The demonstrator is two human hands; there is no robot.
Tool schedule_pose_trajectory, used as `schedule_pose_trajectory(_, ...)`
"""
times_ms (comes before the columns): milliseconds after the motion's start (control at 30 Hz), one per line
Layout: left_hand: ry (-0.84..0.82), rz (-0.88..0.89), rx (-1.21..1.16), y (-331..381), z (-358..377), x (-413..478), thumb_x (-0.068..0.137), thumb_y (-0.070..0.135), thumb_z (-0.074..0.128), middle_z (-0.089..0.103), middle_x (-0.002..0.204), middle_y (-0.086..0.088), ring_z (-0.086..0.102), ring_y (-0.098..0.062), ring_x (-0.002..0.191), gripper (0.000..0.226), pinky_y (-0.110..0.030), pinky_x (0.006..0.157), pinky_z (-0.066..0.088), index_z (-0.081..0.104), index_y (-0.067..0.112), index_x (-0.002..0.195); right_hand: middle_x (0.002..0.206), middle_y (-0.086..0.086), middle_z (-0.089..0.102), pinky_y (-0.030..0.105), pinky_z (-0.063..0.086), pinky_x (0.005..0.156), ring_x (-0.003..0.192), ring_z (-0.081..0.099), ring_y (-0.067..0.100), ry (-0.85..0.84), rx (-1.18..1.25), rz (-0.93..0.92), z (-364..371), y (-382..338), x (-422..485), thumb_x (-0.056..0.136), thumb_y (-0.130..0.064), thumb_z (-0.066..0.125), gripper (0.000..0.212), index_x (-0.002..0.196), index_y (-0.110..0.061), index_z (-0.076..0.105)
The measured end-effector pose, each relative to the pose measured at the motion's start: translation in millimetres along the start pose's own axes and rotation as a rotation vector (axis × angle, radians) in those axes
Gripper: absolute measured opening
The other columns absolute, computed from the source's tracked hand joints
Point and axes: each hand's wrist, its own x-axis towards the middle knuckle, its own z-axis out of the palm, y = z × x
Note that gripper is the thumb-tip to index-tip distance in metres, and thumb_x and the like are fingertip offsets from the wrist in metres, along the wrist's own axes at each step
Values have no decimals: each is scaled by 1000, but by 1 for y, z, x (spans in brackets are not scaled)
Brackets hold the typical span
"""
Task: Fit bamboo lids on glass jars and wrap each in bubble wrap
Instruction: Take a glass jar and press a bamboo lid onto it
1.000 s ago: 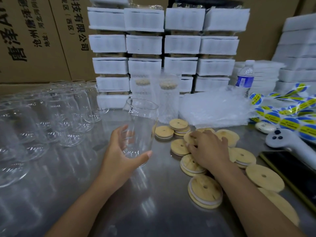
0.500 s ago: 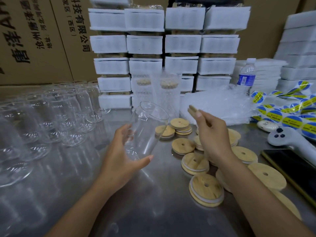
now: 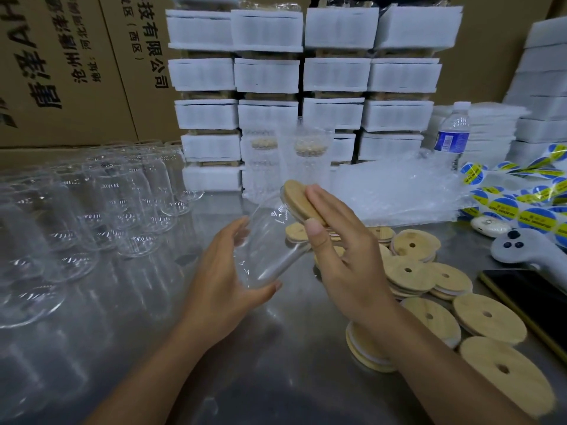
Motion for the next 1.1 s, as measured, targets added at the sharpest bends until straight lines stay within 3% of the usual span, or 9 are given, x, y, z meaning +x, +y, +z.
schedule_pose_trajectory(133, 6, 0, 6, 2, -1, -1, 55, 31, 90, 49, 127, 14, 46, 1, 117, 101, -1, 92, 30, 27, 38, 134, 140, -17, 47, 16, 31, 110, 132, 36, -9, -5, 147, 53, 0, -3, 1, 91, -50, 45, 34, 124, -42, 49)
schedule_pose_trajectory(233, 28, 29, 46, 4, -2, 0, 56, 32, 89, 48, 126, 14, 46, -1, 118, 101, -4, 92, 32, 24, 41, 132, 138, -19, 47, 21, 33, 111, 132, 37, -8, 4, 237, 98, 0, -6, 2, 85, -56, 48, 32, 115, -48, 53)
schedule_pose_trajectory(300, 32, 41, 60, 5, -2, 0, 56, 32, 89, 48, 126, 14, 47, -4, 118, 101, -9, 91, 33, 25, 40, 134, 139, -17, 47, 21, 34, 110, 133, 37, -6, -1, 269, 106, -1, -7, 3, 80, -57, 47, 36, 115, -48, 54)
schedule_pose_trajectory(467, -14, 4, -6, 11, 0, -3, 54, 41, 88, 50, 126, 8, 49, -9, 117, 102, -21, 95, 36, 27, 36, 135, 132, -28, 48, 4, 31, 100, 135, 31, -9, -32, 336, 123, 2, -9, 1, 84, -47, 49, 34, 118, -47, 52)
schedule_pose_trajectory(633, -19, -17, -39, 12, 0, -4, 57, 30, 91, 49, 128, 5, 48, -8, 118, 102, -17, 95, 36, 30, 29, 139, 137, -13, 52, 26, 37, 110, 135, 38, 1, -19, 334, 119, 5, -11, 2, 88, -46, 52, 30, 117, -44, 56)
schedule_pose_trajectory(733, -25, -25, -54, 14, 0, -4, 55, 40, 85, 49, 127, 7, 47, -5, 118, 102, -19, 97, 37, 31, 26, 141, 136, -9, 54, 38, 38, 109, 132, 42, 5, -13, 324, 126, 6, -12, 4, 87, -40, 51, 31, 118, -41, 58)
schedule_pose_trajectory(833, -23, -43, -99, 16, 1, -5, 53, 44, 80, 49, 127, 11, 46, 1, 119, 98, -14, 96, 36, 31, 32, 137, 134, -11, 53, 41, 38, 109, 130, 45, 5, -16, 288, 125, 6, -12, 5, 87, -42, 52, 33, 119, -41, 58)
schedule_pose_trajectory(1000, -44, -63, -160, 14, 0, -6, 52, 41, 83, 50, 124, 15, 48, 4, 116, 95, -10, 93, 37, 30, 40, 131, 134, -15, 51, 35, 38, 109, 128, 44, -2, -38, 230, 142, 4, -13, 4, 86, -54, 52, 43, 127, -41, 51)
schedule_pose_trajectory(1100, -43, -95, -200, 12, 1, -6, 50, 41, 89, 53, 122, 12, 52, 5, 110, 99, -2, 88, 37, 34, 35, 132, 132, -27, 47, 15, 37, 103, 120, 43, -17, -56, 293, 239, 2, -12, 6, 76, -61, 46, 69, 141, -43, 31)
